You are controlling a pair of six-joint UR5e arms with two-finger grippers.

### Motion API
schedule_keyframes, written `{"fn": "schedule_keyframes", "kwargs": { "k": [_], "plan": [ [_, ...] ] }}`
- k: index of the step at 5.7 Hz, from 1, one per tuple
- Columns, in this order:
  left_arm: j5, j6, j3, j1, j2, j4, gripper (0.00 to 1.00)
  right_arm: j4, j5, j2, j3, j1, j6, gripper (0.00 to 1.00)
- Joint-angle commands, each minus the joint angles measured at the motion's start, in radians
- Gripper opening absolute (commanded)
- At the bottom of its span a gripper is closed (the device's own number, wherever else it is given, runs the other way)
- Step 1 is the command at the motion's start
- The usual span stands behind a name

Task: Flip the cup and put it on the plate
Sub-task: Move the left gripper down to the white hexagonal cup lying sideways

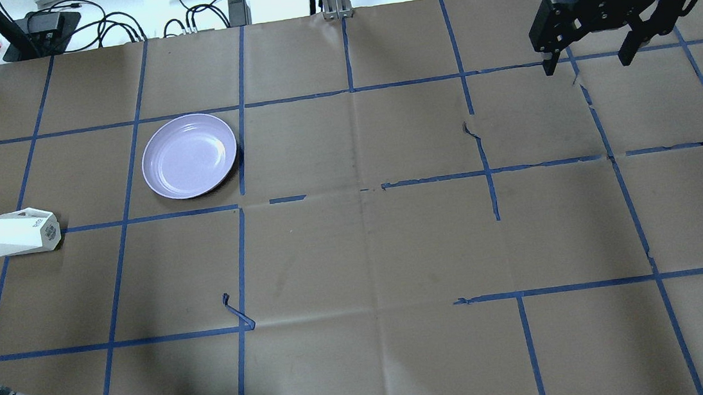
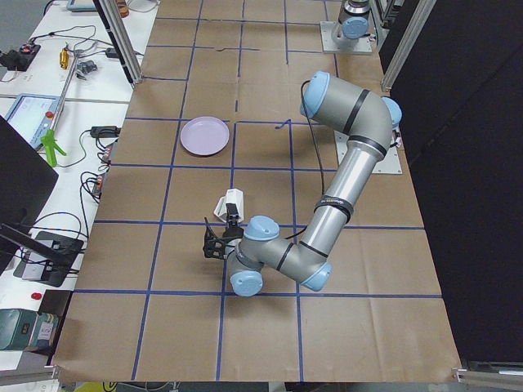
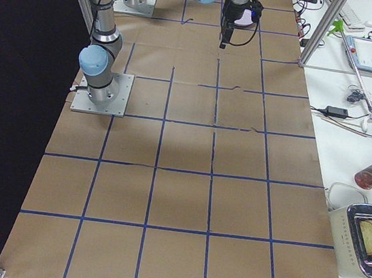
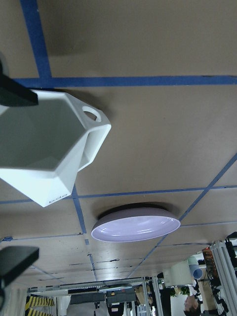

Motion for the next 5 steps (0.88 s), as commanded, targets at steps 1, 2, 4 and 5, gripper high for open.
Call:
{"fn": "schedule_keyframes", "kwargs": {
  "k": [1,2,4,5],
  "plan": [
    [-0.005,0.111,0.0,-0.011,-0.058,-0.093,0.99,0.0,0.0,0.0,0.0,0.0,0.0,1.0],
    [-0.005,0.134,-0.001,-0.02,-0.066,-0.118,0.99,0.0,0.0,0.0,0.0,0.0,0.0,1.0],
    [-0.057,0.144,-0.001,-0.036,-0.066,-0.134,0.68,0.0,0.0,0.0,0.0,0.0,0.0,1.0],
    [-0.057,0.144,-0.001,-0.036,-0.066,-0.155,0.11,0.0,0.0,0.0,0.0,0.0,0.0,1.0]
  ]
}}
